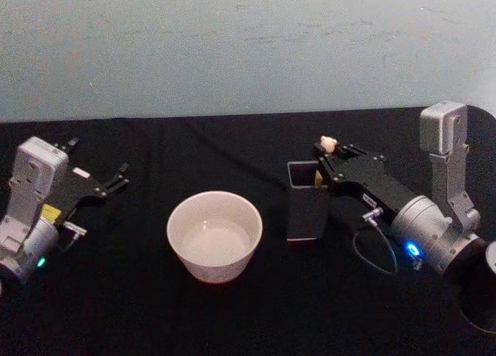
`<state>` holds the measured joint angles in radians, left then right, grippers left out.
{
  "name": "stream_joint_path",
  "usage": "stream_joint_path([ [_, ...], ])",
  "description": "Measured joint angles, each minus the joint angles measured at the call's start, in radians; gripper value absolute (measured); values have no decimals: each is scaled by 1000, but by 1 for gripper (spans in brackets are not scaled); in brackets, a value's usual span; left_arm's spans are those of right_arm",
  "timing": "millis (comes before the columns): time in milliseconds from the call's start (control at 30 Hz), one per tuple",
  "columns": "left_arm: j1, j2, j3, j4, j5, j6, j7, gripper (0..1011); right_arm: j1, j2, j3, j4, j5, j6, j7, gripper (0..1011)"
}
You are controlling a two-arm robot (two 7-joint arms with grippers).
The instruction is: Pick up the stirring spoon with one hand, stir inside the cup, then place it back in its original position.
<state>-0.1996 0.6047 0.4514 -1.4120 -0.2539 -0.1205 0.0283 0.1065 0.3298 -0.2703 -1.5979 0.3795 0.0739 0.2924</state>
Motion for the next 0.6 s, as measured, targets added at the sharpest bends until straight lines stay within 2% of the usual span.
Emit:
stream_joint_path([
  [267,0,0,0,0,0,0,0,1001,0,0,0,-1,1,-1,0,221],
  [333,0,0,0,0,0,0,0,1001,0,1,0,-1,1,-1,0,251],
  [600,0,0,0,0,0,0,0,1001,0,1,0,-1,1,-1,1,503],
])
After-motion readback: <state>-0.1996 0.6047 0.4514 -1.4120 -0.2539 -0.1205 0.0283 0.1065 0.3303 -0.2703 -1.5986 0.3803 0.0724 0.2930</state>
